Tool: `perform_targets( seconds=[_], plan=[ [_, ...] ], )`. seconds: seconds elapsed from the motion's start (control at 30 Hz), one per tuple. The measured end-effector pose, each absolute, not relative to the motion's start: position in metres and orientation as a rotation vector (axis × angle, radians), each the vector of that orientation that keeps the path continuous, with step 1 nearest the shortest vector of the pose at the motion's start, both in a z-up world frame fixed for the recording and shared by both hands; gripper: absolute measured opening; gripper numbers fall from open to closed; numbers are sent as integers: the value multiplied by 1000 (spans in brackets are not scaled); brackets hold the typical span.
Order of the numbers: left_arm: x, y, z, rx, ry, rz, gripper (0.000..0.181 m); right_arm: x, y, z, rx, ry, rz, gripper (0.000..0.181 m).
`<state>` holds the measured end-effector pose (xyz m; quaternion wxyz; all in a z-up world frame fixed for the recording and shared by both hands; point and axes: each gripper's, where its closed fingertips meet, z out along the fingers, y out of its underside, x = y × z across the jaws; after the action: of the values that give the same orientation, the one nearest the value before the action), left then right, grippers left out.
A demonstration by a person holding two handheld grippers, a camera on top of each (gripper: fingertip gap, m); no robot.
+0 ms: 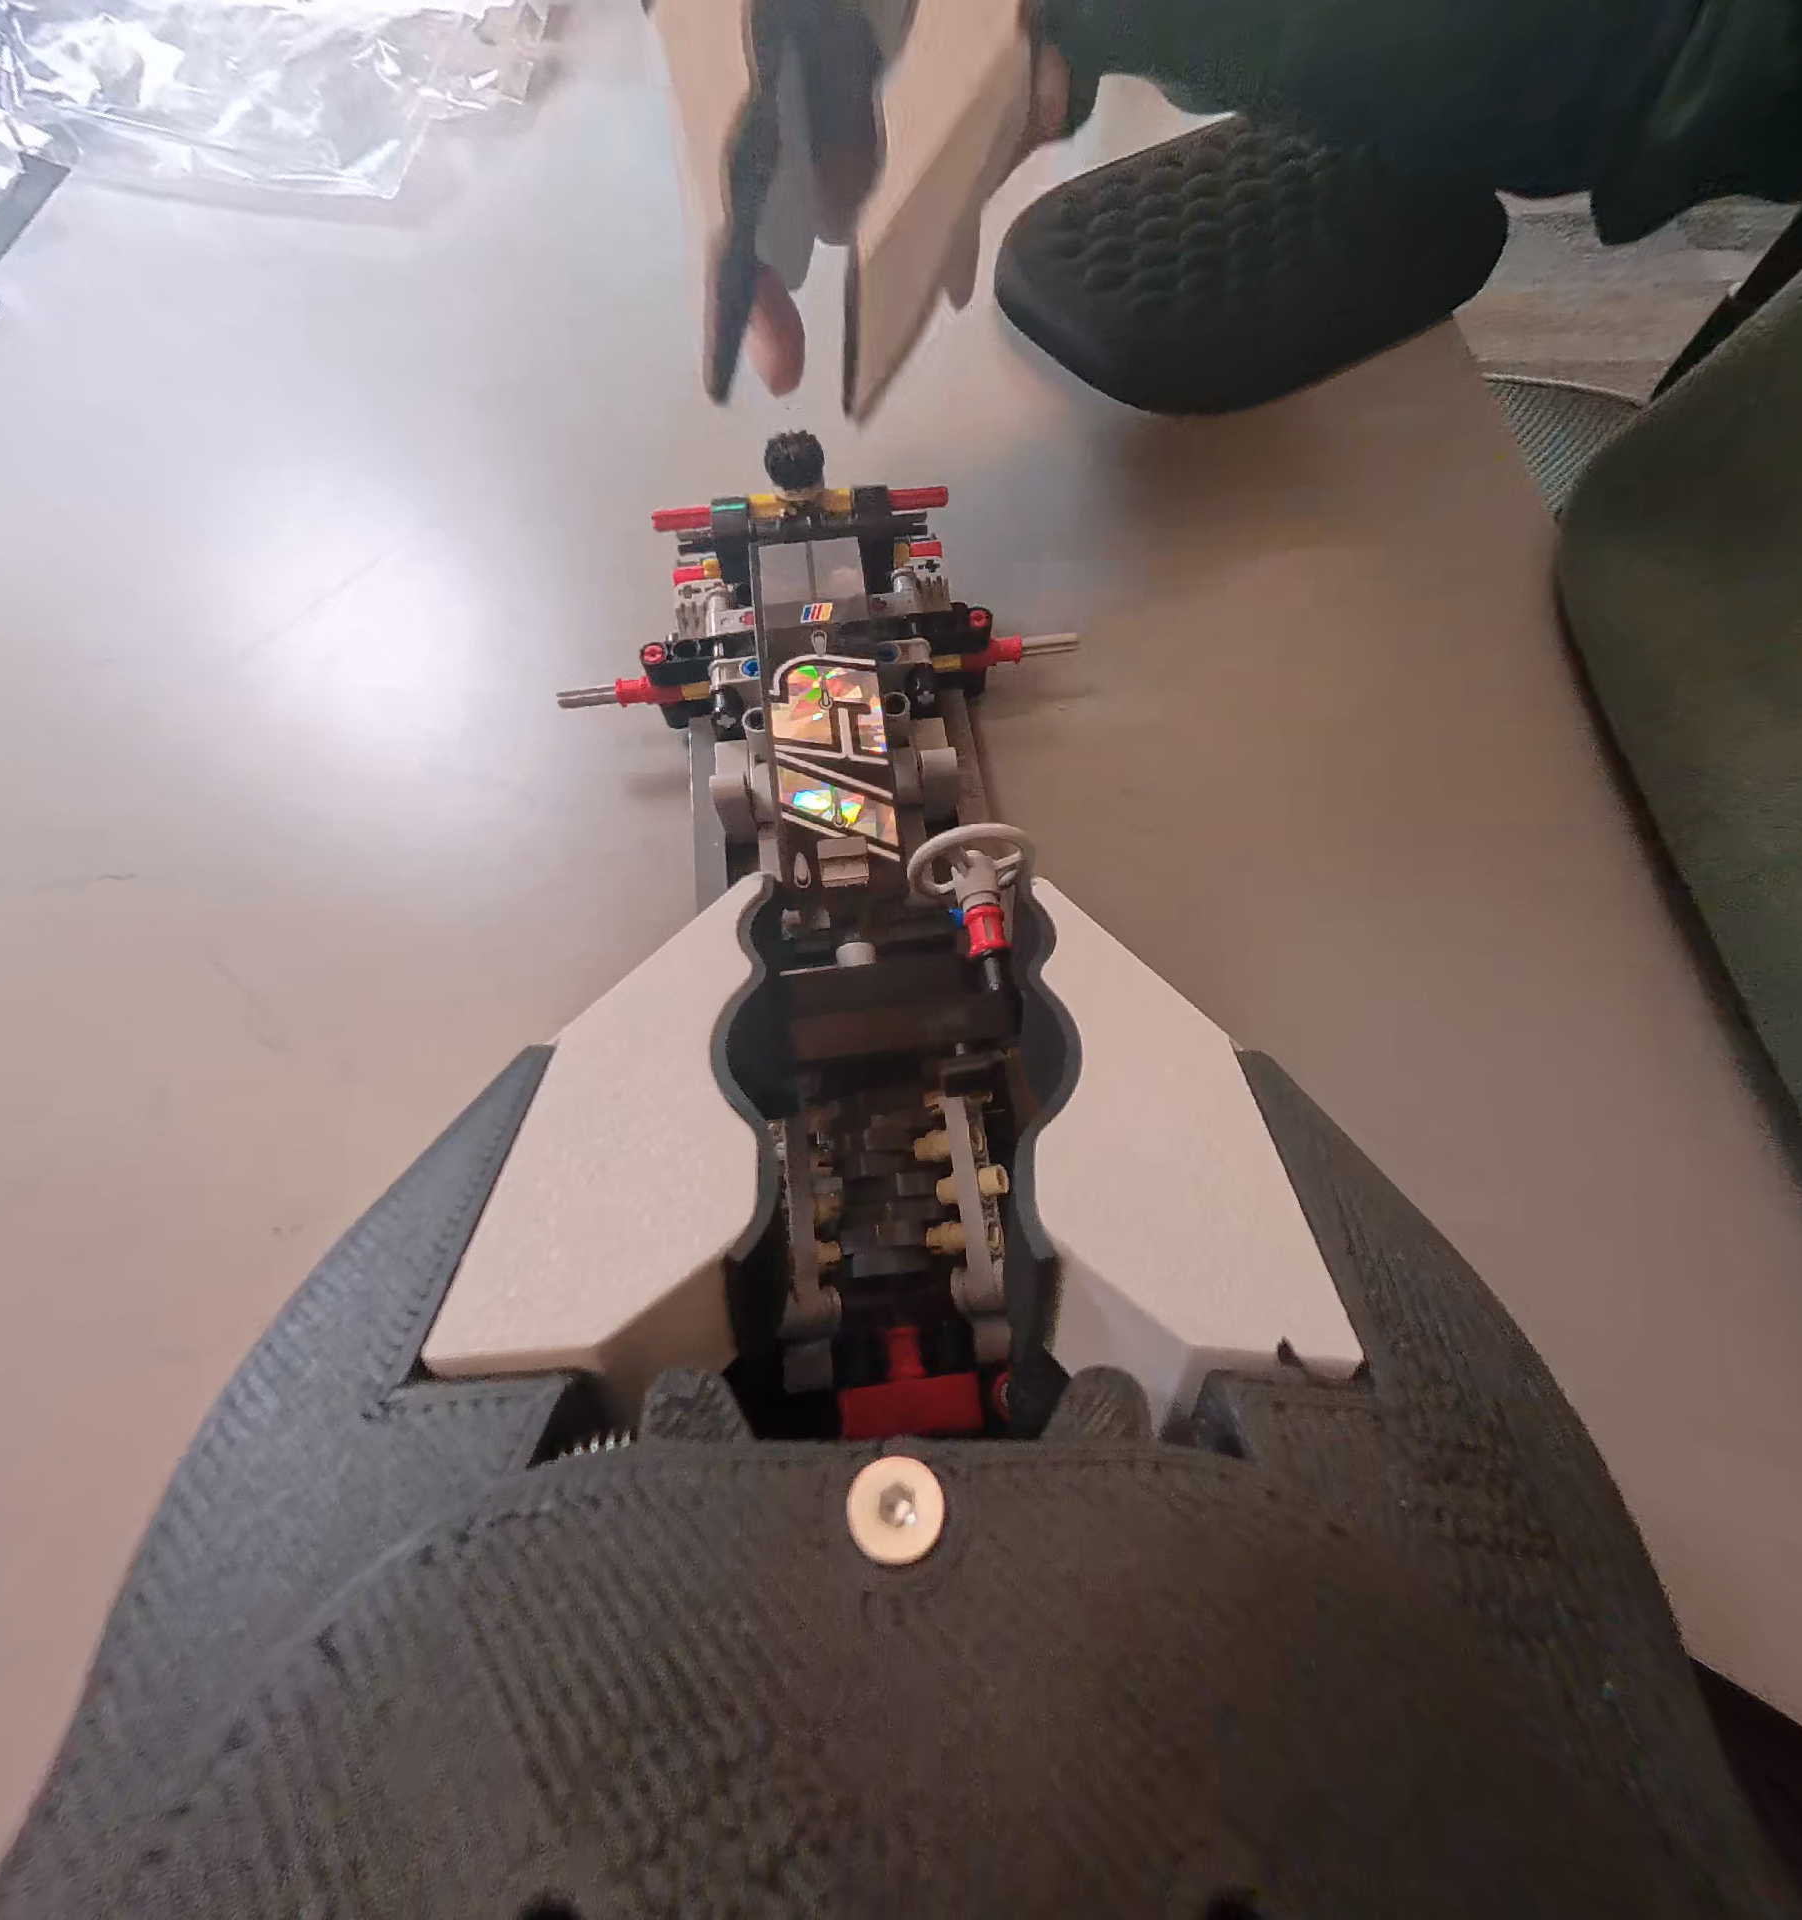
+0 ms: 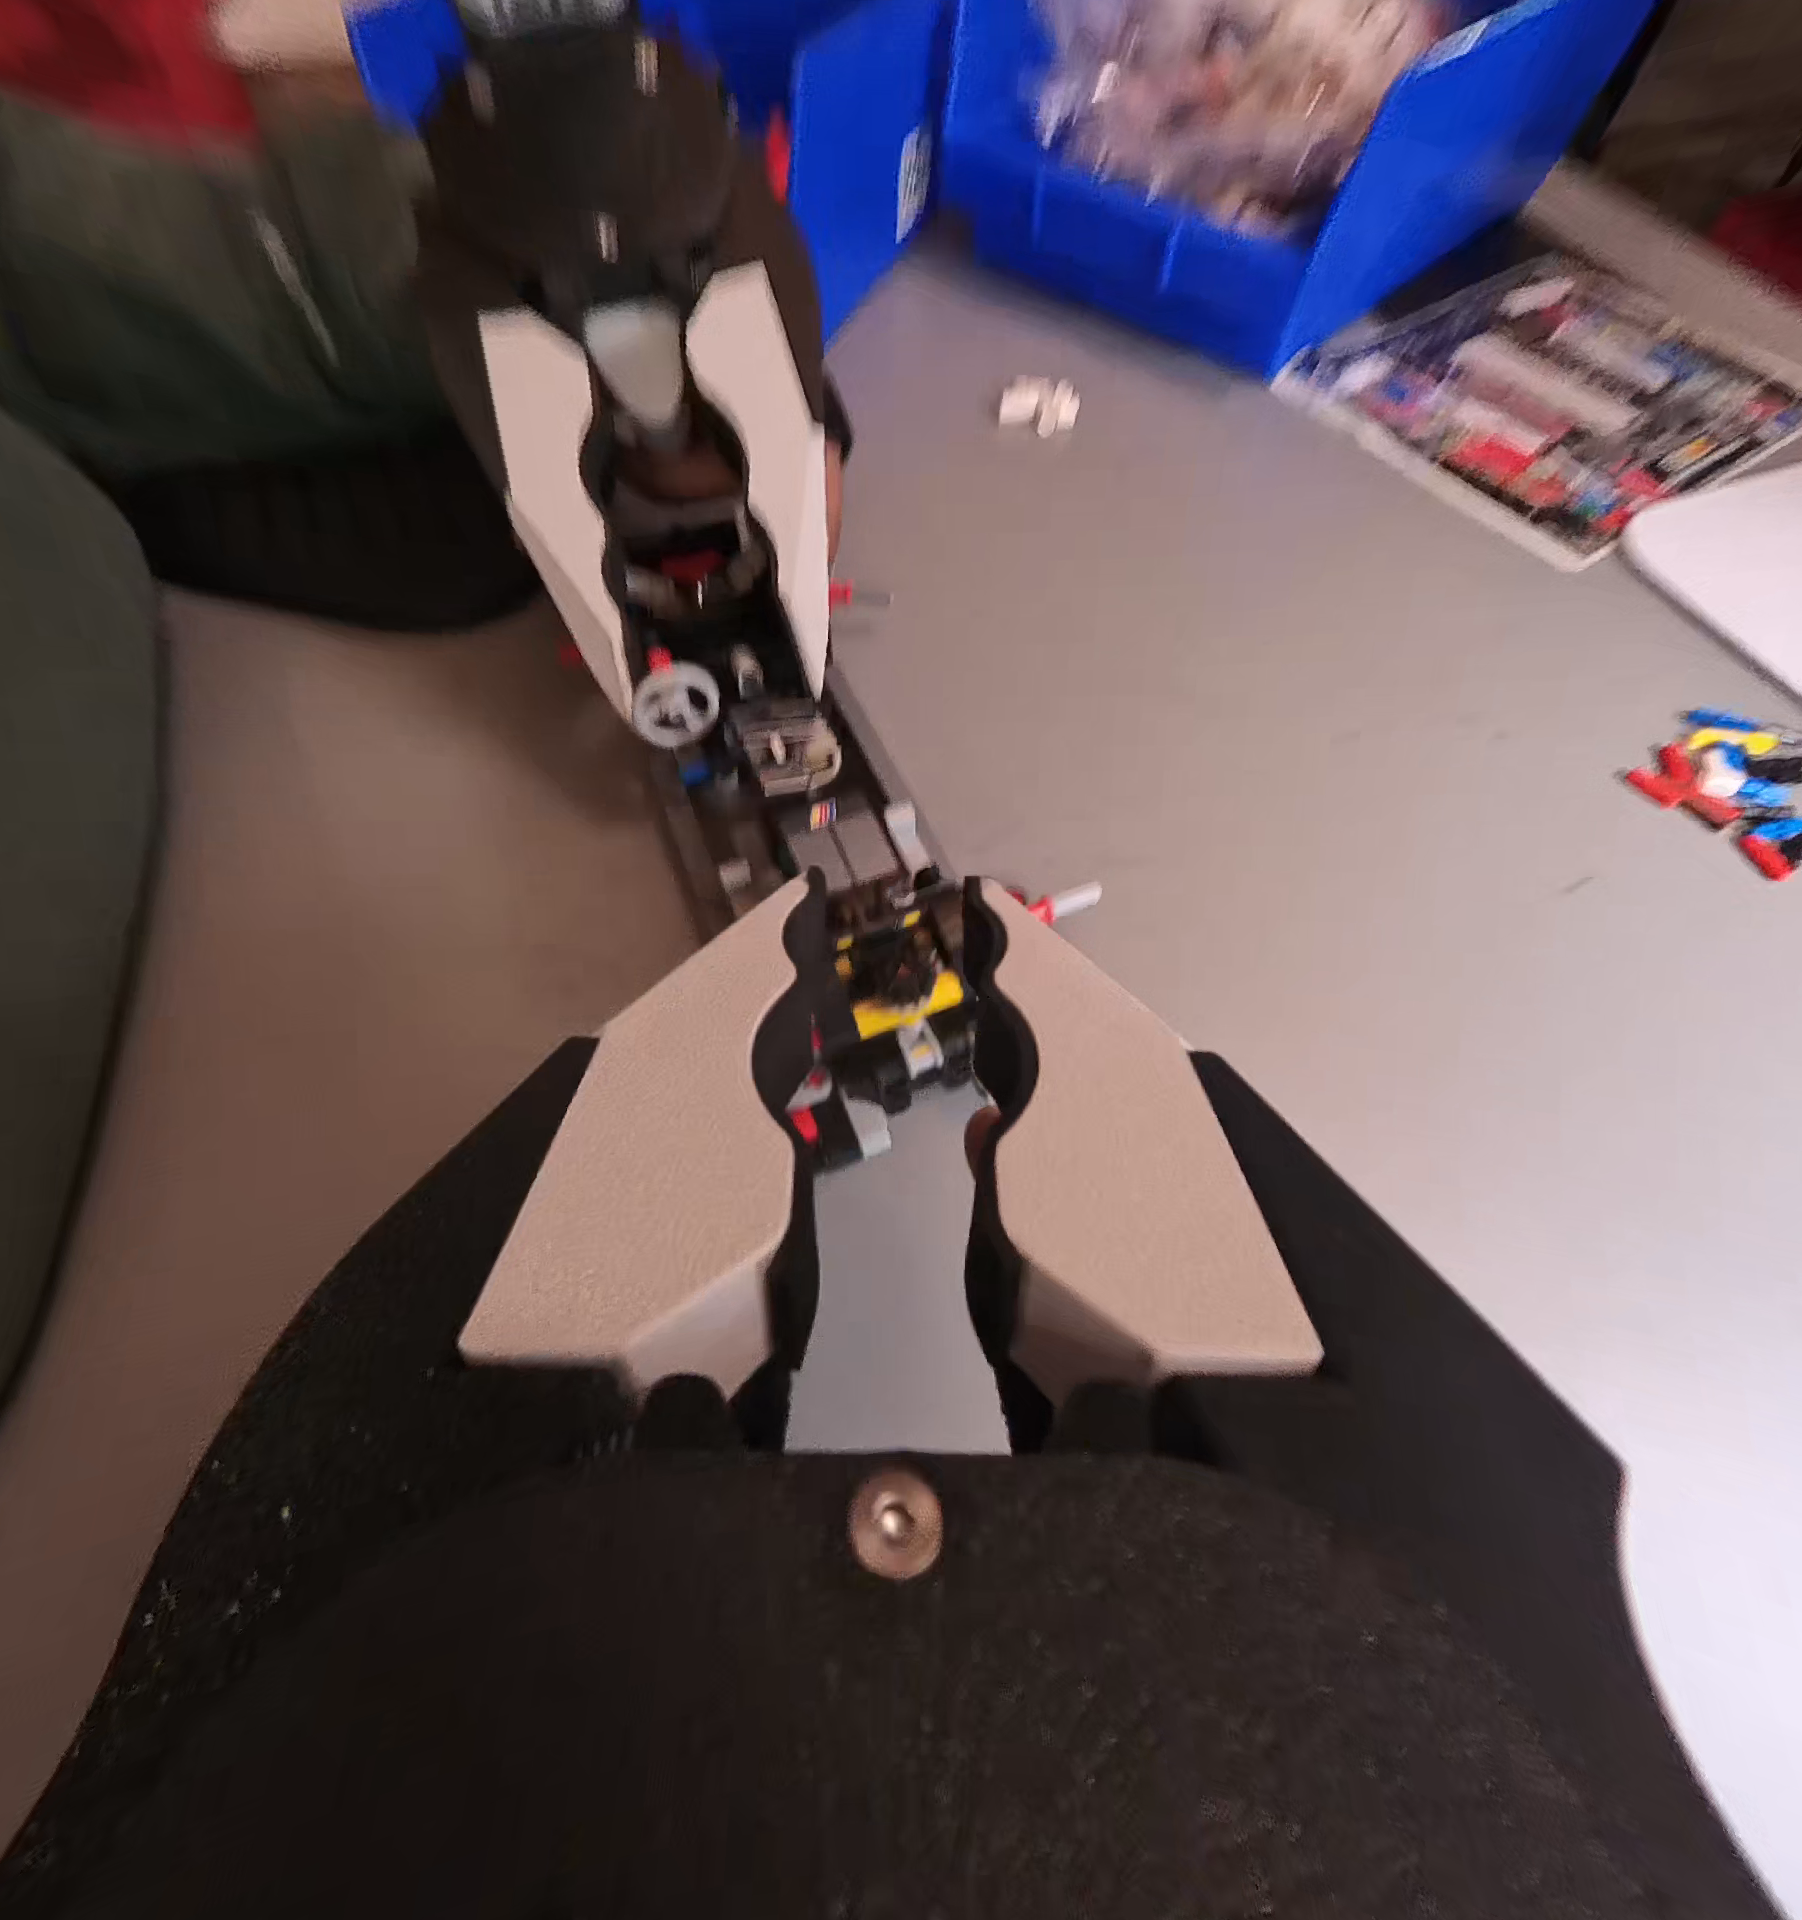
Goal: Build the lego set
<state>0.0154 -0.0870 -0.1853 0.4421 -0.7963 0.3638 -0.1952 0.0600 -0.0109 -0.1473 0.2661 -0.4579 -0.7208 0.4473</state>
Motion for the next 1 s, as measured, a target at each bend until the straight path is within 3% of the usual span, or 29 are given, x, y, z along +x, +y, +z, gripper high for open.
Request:
perform_targets(
  seconds=[0.1,0.3,0.7,1.0],
  plan=[
    [14,-85,-187,-1970,901,-486,44,57,10,-120,-1207,-1726,1327,25],
    [6,-83,-179,-1943,859,-470,48,67,49,-128,-1309,-1561,1378,17],
    [-2,-87,-176,-1949,840,-446,59,68,23,-146,-1255,-1717,1334,15],
    [-15,-79,-180,-1973,816,-345,50,65,1,-159,-1222,-1820,1301,13]
  ],
)
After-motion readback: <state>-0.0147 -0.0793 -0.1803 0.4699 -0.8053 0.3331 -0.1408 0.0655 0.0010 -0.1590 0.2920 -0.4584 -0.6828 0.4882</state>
